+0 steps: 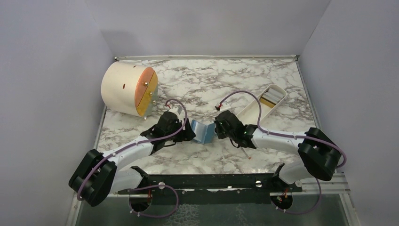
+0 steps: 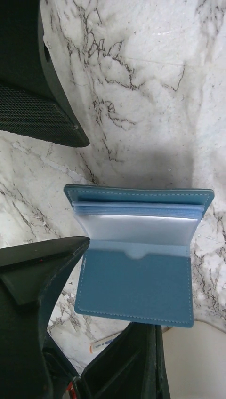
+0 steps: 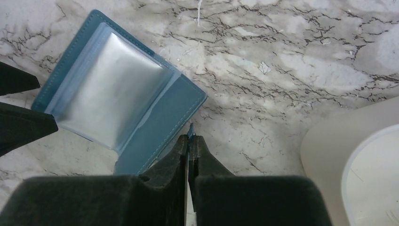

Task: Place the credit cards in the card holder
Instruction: Open the card holder at the center of the board.

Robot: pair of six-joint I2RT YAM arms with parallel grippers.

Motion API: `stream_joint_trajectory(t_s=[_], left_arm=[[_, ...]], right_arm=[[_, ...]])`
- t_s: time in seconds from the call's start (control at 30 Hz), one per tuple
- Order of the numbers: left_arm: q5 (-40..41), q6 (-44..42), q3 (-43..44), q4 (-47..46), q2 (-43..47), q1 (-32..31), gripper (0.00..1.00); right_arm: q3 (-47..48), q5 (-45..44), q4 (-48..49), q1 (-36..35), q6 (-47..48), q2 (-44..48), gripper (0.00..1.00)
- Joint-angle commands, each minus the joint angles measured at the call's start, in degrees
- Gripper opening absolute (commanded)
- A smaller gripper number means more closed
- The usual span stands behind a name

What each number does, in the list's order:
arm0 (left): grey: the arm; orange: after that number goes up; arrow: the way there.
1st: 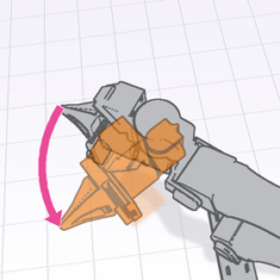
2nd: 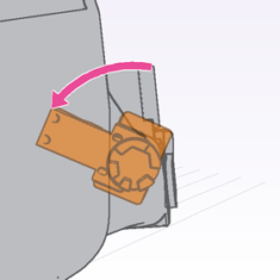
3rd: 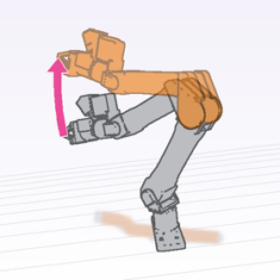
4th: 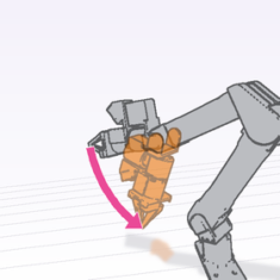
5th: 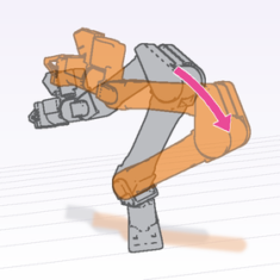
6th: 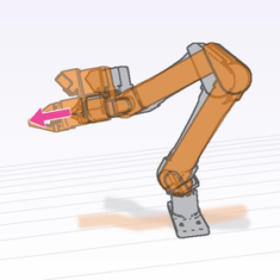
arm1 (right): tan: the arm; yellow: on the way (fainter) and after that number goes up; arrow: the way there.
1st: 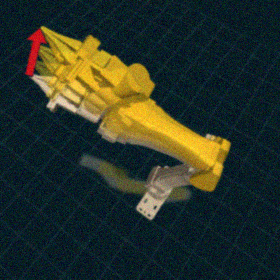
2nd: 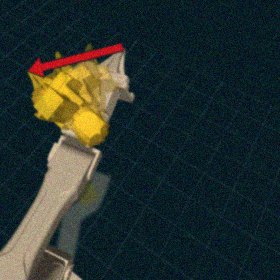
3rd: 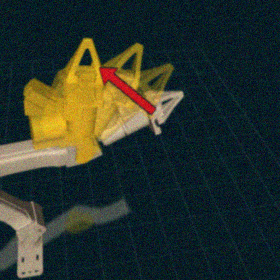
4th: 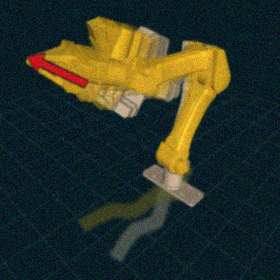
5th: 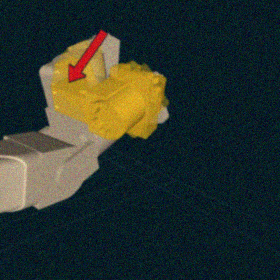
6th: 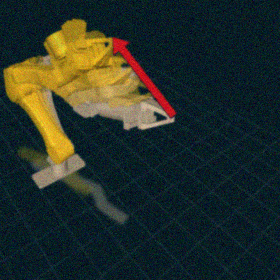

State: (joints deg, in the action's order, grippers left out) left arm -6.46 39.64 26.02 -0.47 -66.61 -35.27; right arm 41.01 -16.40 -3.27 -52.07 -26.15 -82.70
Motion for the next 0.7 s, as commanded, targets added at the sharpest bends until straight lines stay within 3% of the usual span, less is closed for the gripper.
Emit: stream_joint_trajectory(t_s=[0.0,0.2,0.43,0.5,0.6,0.67], left_arm=[[1.0,-2.1,0.4,-6.9,-1.1,0.5,0.71],[-6.7,-1.3,0.0,-15.2,-6.0,2.3,0.62],[-10.7,-0.2,-0.2,-15.4,-6.4,3.4,0.21],[-12.8,0.5,-0.1,-14.7,-5.1,3.5,0.03],[-17.6,2.9,-0.5,-15.4,-2.5,3.7,0.0],[-17.4,4.1,-1.2,-14.9,-0.7,3.6,0.0]], right_arm=[[-1.8,-0.7,1.5,-0.2,1.1,-0.7,0.01],[-1.8,-0.7,1.0,-0.2,1.4,-1.3,0.01],[-2.6,0.0,2.6,-0.2,2.3,0.0,0.01],[-1.9,1.0,1.8,-0.2,1.7,-0.2,0.02],[4.0,4.6,-8.5,-0.2,-1.1,0.0,0.13],[5.2,7.3,-11.7,-0.2,-2.6,2.5,0.27]])
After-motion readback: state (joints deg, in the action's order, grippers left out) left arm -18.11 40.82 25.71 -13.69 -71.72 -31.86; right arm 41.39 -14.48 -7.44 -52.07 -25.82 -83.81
